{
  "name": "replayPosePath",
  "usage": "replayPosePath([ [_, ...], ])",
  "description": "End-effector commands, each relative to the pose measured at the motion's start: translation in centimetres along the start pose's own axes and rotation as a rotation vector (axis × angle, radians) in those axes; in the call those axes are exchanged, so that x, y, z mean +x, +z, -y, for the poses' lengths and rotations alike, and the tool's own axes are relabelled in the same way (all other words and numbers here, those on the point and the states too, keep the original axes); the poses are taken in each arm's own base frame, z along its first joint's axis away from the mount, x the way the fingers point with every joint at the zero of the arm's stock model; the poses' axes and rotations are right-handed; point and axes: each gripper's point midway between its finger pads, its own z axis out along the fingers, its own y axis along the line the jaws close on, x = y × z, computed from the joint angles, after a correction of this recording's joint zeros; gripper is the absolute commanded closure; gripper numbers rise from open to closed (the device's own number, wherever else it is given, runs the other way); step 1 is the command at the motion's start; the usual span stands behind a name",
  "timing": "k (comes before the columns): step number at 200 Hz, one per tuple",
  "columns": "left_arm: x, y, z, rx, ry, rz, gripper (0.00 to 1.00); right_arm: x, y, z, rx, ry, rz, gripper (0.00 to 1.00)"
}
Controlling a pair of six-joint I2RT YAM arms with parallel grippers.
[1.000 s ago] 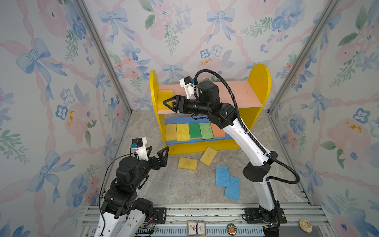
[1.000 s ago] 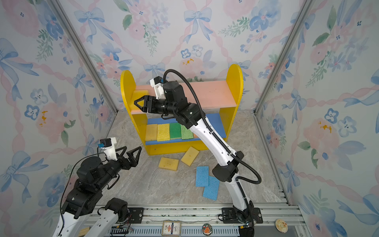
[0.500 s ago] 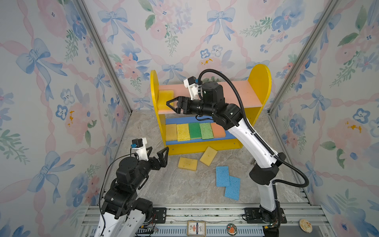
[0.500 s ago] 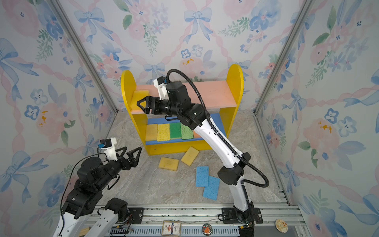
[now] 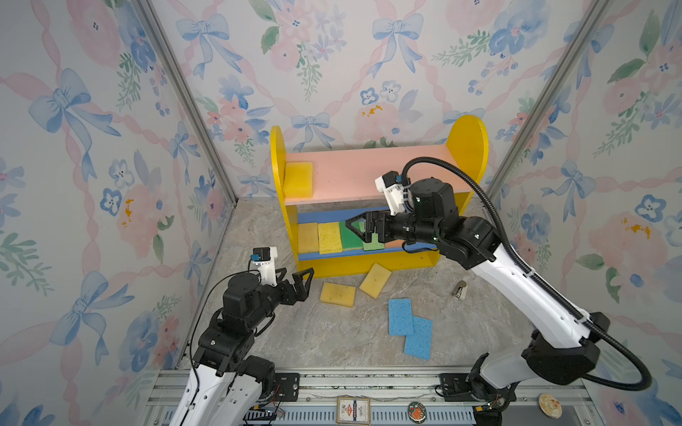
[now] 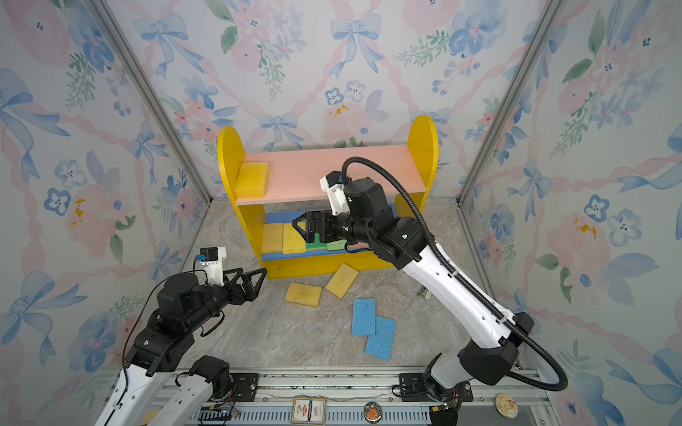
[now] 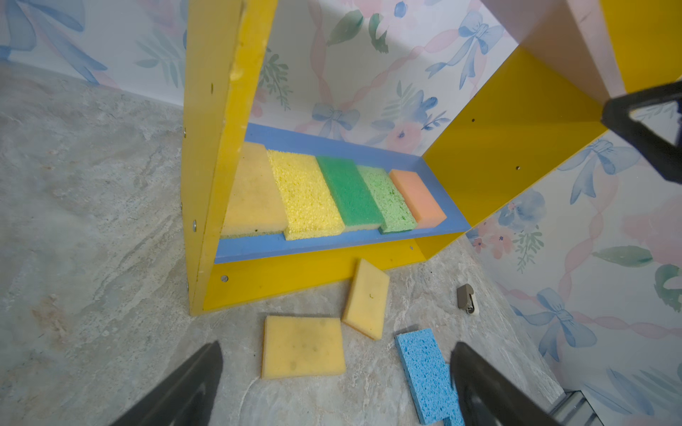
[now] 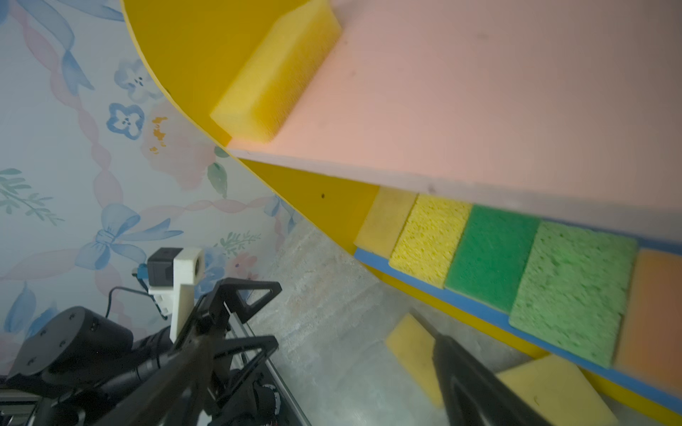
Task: Place and organize the cleaning sponges onto the shelf
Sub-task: 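Withdraw the right gripper down toward the blue sponges on the table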
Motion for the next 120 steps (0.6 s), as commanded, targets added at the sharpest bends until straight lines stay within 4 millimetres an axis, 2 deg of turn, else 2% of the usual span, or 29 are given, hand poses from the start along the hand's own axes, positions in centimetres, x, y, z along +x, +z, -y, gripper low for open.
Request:
replayPosePath([
  [1, 2.5, 1.7, -0.4, 0.028, -0.049, -0.086, 0.02, 4.7, -3.0, 6.3, 0.216, 0.058, -0.025, 0.01],
  [29, 4.7, 3.7, -1.1, 0.040, -0.093, -0.145, 0.02, 13.3, -6.4, 13.3, 0.461, 0.154, -0.138, 0.03],
  [48, 6.0, 4.7, -1.3, 0.042, -0.103, -0.176, 0.02, 18.7, -7.6, 16.6, 0.584, 0.200, -0.246, 0.03],
  [65, 6.9, 5.4, -1.4, 0.031, -0.088, -0.198, 0.02, 22.6, -7.3, 18.5, 0.649, 0.224, -0.314, 0.03],
  [87, 8.2, 6.0, -1.4, 0.029, -0.079, -0.239, 0.02, 25.4, -5.6, 19.5, 0.686, 0.220, -0.367, 0.03],
  [120, 8.6, 6.2, -1.2, 0.039, -0.073, -0.258, 0.02, 26.5, -2.7, 19.9, 0.763, 0.117, -0.449, 0.03],
])
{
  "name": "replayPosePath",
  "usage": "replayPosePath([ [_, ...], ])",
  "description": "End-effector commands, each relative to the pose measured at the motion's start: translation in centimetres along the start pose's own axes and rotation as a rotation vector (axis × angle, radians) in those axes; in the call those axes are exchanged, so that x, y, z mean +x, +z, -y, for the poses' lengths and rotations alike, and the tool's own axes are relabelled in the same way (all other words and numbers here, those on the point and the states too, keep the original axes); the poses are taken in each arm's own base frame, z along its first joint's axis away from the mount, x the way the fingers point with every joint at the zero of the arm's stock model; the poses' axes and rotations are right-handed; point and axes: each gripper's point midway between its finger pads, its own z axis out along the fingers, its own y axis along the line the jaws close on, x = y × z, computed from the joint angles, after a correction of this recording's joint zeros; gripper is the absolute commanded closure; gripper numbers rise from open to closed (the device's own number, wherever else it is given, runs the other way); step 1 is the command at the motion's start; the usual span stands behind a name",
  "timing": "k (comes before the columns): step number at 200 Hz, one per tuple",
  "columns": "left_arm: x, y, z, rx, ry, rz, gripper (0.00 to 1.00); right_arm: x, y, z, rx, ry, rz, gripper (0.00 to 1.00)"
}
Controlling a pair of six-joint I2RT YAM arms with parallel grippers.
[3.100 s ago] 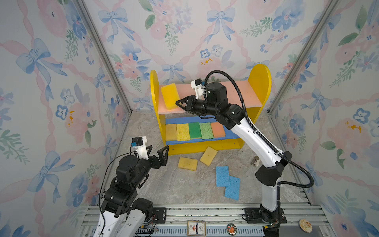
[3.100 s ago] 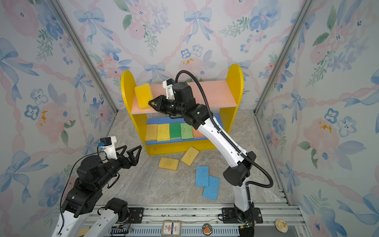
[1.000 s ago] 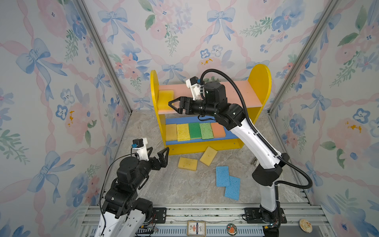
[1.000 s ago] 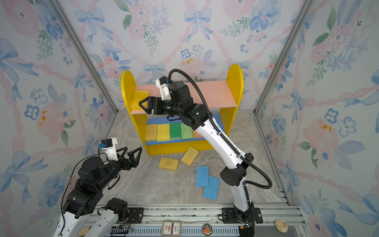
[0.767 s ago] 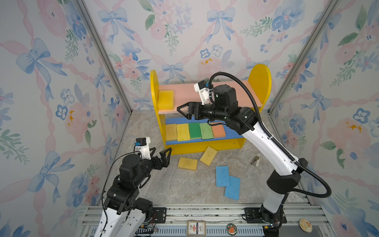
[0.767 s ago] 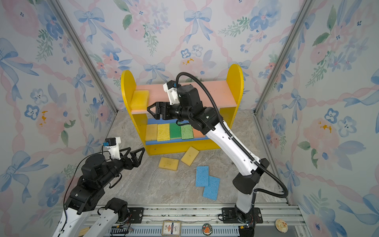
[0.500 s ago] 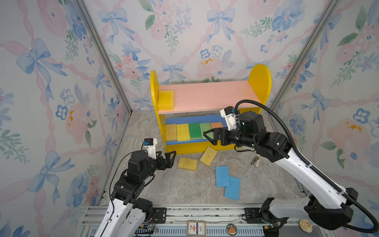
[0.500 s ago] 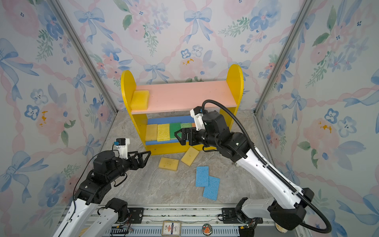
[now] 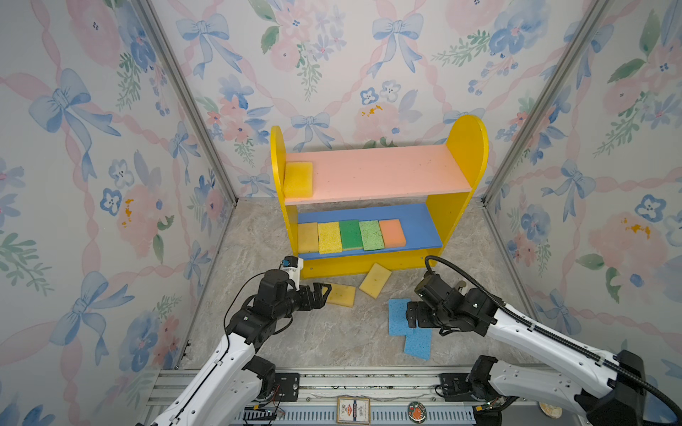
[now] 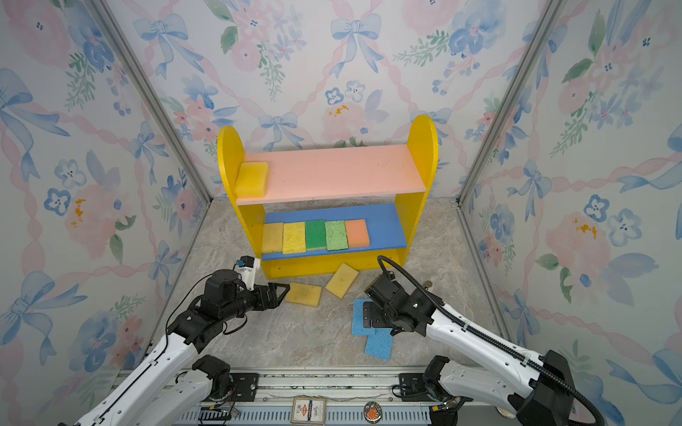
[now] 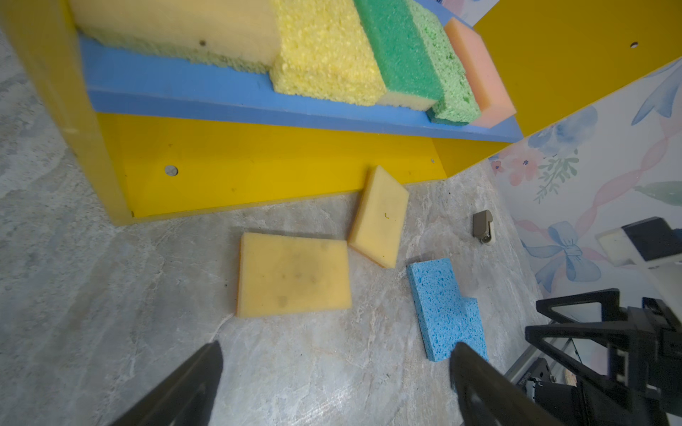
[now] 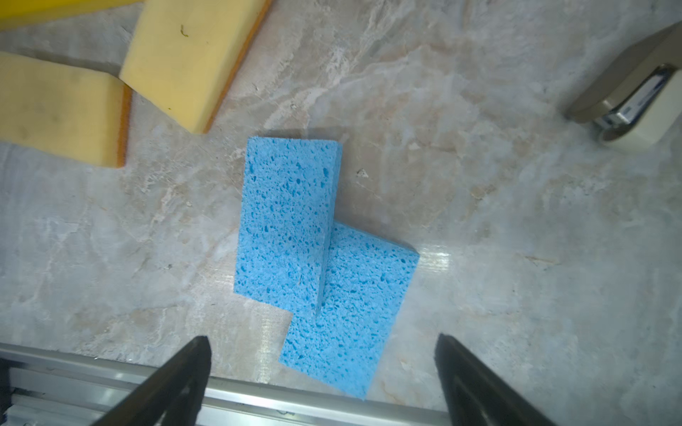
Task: Place and organize the cleaning sponges onto the shelf
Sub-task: 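Withdraw the right gripper down toward the blue sponges on the table, then close the right gripper on the upper blue sponge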
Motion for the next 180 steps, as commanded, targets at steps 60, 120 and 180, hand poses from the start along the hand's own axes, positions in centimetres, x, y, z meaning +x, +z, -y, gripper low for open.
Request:
replayPosePath([
  [60, -0.7, -0.5, 0.5, 0.018, 0.016, 0.053, 0.02, -2.9, 4.6, -4.3, 0.097, -0.090, 0.008, 0.03],
  [120, -0.9, -1.2, 1.1, 0.035, 0.031, 0.082, 0.02, -2.9, 7.7, -4.0, 0.161, -0.084, -0.038, 0.03],
  [180, -0.9, -1.2, 1.2, 0.036, 0.035, 0.085, 0.02, -2.7, 9.3, -3.7, 0.174, -0.073, -0.066, 0.03],
])
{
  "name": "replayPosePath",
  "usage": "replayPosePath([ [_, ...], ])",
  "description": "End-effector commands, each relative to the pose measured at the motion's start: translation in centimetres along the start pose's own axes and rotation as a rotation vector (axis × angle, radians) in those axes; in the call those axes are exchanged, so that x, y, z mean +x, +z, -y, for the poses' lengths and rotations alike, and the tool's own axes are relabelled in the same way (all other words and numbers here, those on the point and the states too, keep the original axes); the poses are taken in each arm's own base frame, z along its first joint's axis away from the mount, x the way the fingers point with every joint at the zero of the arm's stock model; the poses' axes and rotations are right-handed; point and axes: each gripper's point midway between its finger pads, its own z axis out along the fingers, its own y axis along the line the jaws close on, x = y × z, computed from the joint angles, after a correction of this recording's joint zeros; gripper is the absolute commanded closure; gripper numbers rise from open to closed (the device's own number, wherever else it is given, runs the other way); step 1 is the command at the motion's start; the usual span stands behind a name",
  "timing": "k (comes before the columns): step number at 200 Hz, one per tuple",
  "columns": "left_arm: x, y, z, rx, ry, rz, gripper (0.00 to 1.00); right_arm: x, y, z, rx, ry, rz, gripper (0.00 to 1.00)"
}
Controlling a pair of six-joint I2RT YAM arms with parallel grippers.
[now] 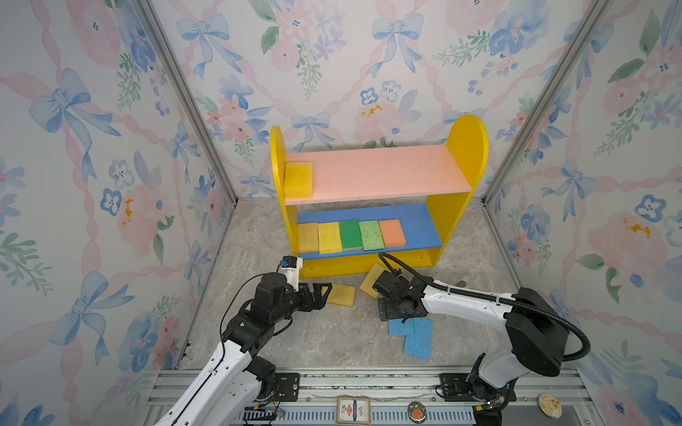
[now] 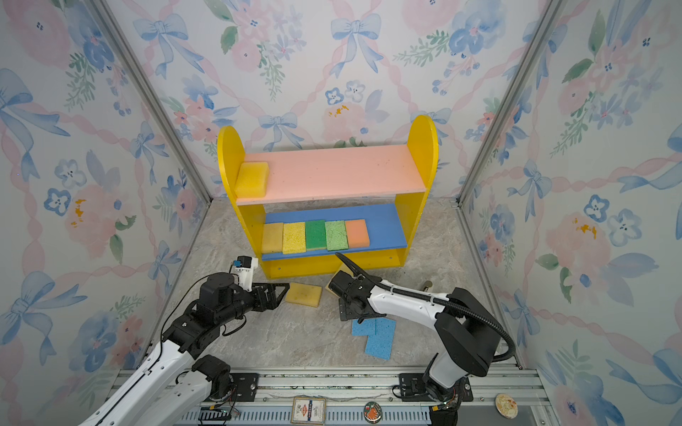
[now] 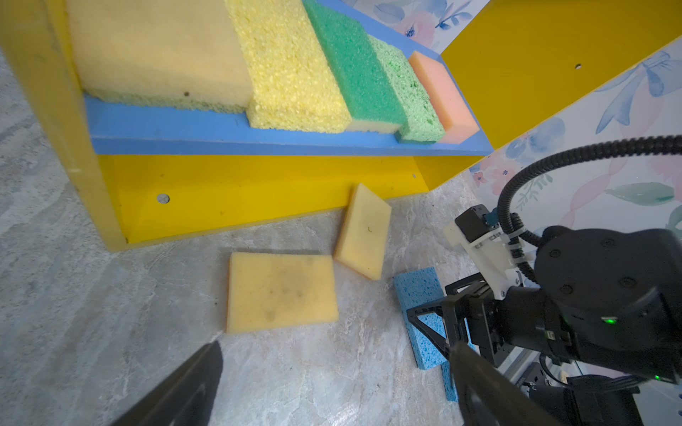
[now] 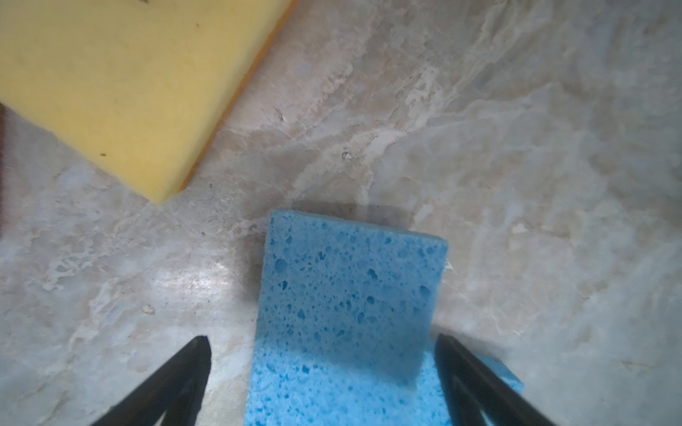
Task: Place and organize the cleaning sponges onto the shelf
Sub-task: 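Close the right gripper on the upper blue sponge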
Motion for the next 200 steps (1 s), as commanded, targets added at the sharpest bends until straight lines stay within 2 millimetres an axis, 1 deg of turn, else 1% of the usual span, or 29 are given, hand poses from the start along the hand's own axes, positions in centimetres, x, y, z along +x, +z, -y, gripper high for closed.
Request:
replayPosePath([
  [1, 0.1, 0.1, -0.1, 0.000, -0.002, 0.011, 0.02, -0.3, 0.9, 0.0, 0.019, -0.002, -0.007, 0.03],
  [53, 0.1, 0.0, 0.0, 0.002, -0.001, 0.015, 0.02, -0.3, 1.8, 0.4, 0.022, 0.023, -0.020, 0.02],
  [56, 0.0, 0.0, 0.0, 0.001, 0.000, 0.016, 0.02, 0.0, 2.3, 0.4, 0.036, 0.018, -0.036, 0.01],
  [65, 0.1, 0.0, 0.0, -0.001, -0.002, 0.013, 0.02, 0.1, 2.6, 0.4, 0.037, 0.017, -0.043, 0.00],
  [101, 0.2, 0.1, 0.0, 0.000, -0.001, 0.009, 0.02, 0.3, 3.3, 0.1, 0.033, 0.014, -0.058, 0.11],
  [123, 0.2, 0.1, 0.0, 0.000, -0.001, 0.008, 0.02, 0.3, 3.3, 0.0, 0.033, 0.017, -0.060, 0.17],
  [149, 0.3, 0.1, 0.1, 0.005, 0.000, 0.005, 0.02, -0.2, 2.4, -0.2, 0.016, 0.021, -0.040, 0.23],
  [162, 0.4, 0.1, 0.3, 0.012, -0.001, 0.001, 0.02, -0.6, 1.6, -0.4, 0.004, 0.020, -0.021, 0.24],
  [173, 0.5, 0.1, 0.5, 0.019, -0.008, -0.005, 0.02, -0.8, 1.3, -0.5, 0.006, 0.017, -0.017, 0.25],
  [177, 0.6, 0.2, 0.5, 0.022, -0.012, -0.008, 0.02, -1.2, 0.4, -0.7, -0.013, 0.020, 0.004, 0.26],
  [187, 0.8, 0.2, 0.8, 0.031, -0.028, -0.014, 0.02, -1.5, -0.3, -0.8, -0.024, 0.022, 0.017, 0.27],
  [200, 1.5, 0.4, 1.1, 0.063, -0.069, -0.033, 0.02, -2.0, -1.2, -1.0, -0.045, 0.031, 0.036, 0.27],
])
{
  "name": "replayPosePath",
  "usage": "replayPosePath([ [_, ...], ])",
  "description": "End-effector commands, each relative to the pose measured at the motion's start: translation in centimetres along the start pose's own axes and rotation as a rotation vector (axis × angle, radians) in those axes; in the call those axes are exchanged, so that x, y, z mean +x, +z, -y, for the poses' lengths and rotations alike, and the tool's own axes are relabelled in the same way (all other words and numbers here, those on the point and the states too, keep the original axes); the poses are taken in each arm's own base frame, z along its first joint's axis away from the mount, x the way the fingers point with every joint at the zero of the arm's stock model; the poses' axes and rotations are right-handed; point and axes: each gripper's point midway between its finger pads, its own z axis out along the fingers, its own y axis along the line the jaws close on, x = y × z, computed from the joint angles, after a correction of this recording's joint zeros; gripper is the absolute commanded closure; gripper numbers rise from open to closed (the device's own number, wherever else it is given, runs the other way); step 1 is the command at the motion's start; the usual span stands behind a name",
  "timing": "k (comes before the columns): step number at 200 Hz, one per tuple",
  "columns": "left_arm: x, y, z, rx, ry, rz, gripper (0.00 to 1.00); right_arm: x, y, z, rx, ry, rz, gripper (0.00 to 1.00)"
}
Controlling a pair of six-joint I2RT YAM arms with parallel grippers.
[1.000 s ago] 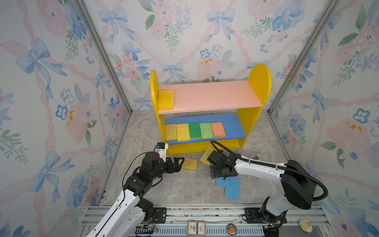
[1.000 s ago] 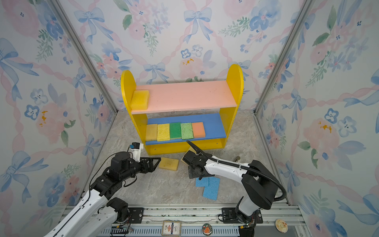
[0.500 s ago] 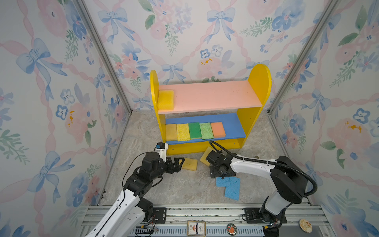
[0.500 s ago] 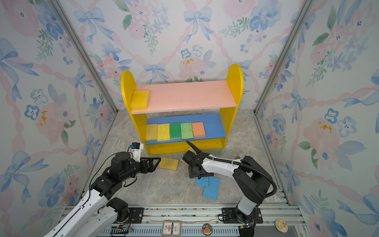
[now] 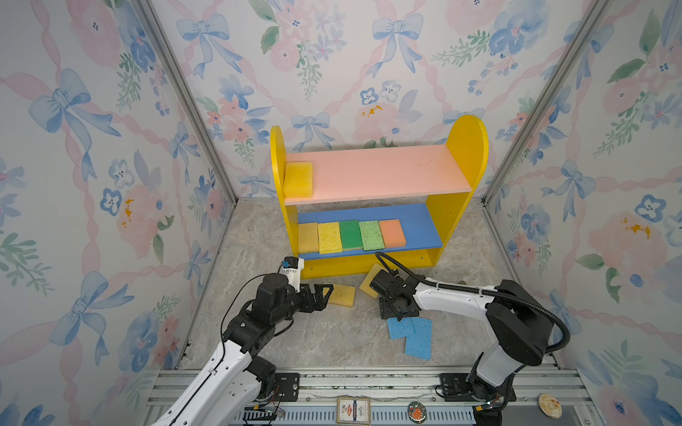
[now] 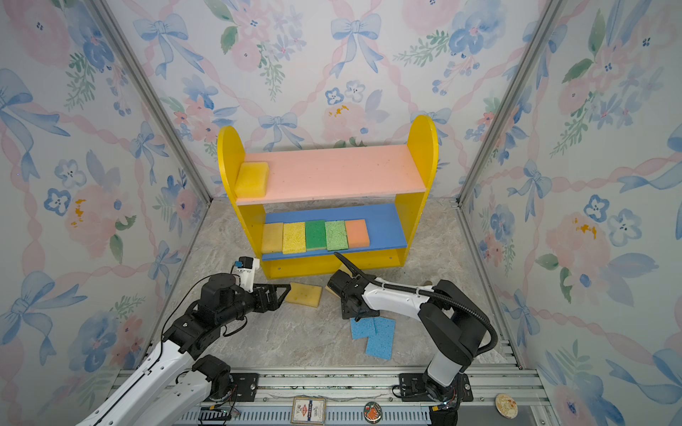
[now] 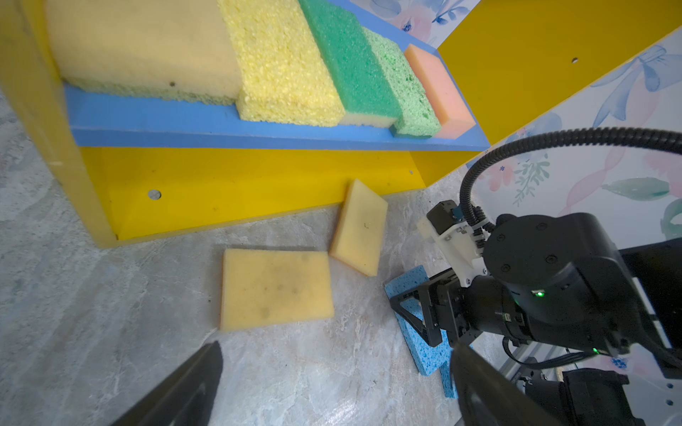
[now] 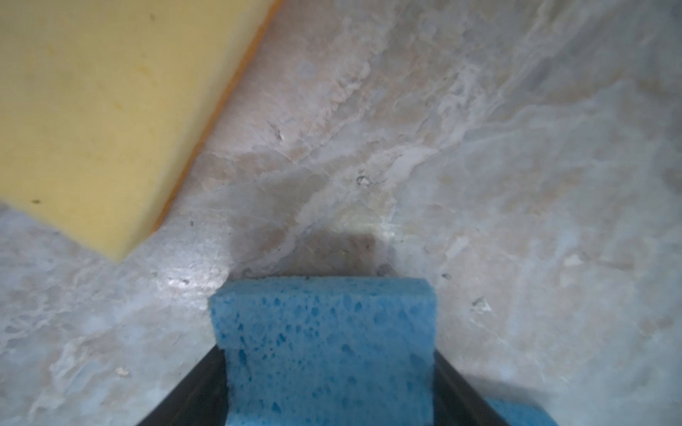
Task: Place and organize the cleaning sponges onto the shelf
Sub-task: 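Close the right gripper on the upper blue sponge, then lift the blue sponge toward the left gripper while the left gripper reaches in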
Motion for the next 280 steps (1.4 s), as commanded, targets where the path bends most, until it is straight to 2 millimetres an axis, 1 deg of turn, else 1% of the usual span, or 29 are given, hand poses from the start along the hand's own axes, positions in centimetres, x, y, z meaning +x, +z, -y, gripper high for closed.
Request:
replayPosePath([
  [1, 1.1, 0.4, 0.5, 0.050, -0.061, -0.022, 0.02, -1.7, -3.2, -0.6, -0.048, 0.012, 0.061, 0.27],
  [20, 2.2, 0.8, 1.4, 0.120, -0.127, -0.023, 0.02, -2.4, -4.9, -1.4, -0.091, 0.021, 0.086, 0.28],
  [38, 3.1, 1.2, 2.7, 0.191, -0.175, -0.010, 0.02, -3.2, -6.5, -2.3, -0.135, 0.028, 0.109, 0.28],
  [68, 5.2, 2.3, 5.2, 0.296, -0.215, -0.028, 0.02, -4.2, -8.9, -4.1, -0.222, 0.041, 0.136, 0.28],
  [90, 5.9, 2.9, 7.0, 0.379, -0.245, -0.034, 0.02, -4.6, -10.5, -5.2, -0.263, 0.036, 0.155, 0.28],
  [101, 6.3, 3.3, 7.6, 0.396, -0.260, -0.042, 0.02, -4.8, -11.3, -5.7, -0.288, 0.036, 0.165, 0.28],
  [138, 7.1, 4.5, 9.3, 0.416, -0.242, -0.080, 0.02, -5.1, -12.8, -6.7, -0.352, 0.045, 0.181, 0.29],
  [159, 7.3, 5.1, 10.4, 0.433, -0.239, -0.094, 0.08, -5.1, -13.2, -7.2, -0.379, 0.042, 0.182, 0.29],
  [194, 7.4, 6.0, 11.7, 0.435, -0.213, -0.113, 0.25, -5.0, -13.6, -7.9, -0.410, 0.031, 0.188, 0.30],
  [213, 7.4, 6.4, 12.4, 0.442, -0.200, -0.122, 0.35, -5.0, -13.6, -8.0, -0.412, 0.028, 0.188, 0.31],
  [225, 7.6, 6.7, 12.6, 0.443, -0.198, -0.133, 0.43, -5.0, -13.6, -8.0, -0.413, 0.025, 0.188, 0.32],
  [234, 7.6, 6.8, 12.7, 0.444, -0.198, -0.138, 0.52, -5.0, -13.6, -8.0, -0.415, 0.023, 0.189, 0.32],
  [251, 7.8, 7.0, 12.6, 0.439, -0.203, -0.142, 0.73, -5.0, -13.7, -7.9, -0.412, 0.021, 0.193, 0.32],
  [259, 7.8, 7.0, 12.5, 0.434, -0.207, -0.141, 0.81, -5.0, -13.7, -7.9, -0.411, 0.021, 0.196, 0.32],
  [266, 7.8, 7.0, 12.4, 0.432, -0.209, -0.138, 0.85, -5.0, -13.8, -7.8, -0.410, 0.019, 0.196, 0.32],
  [280, 7.6, 6.9, 12.3, 0.432, -0.214, -0.130, 0.89, -5.0, -13.8, -7.7, -0.407, 0.019, 0.197, 0.29],
])
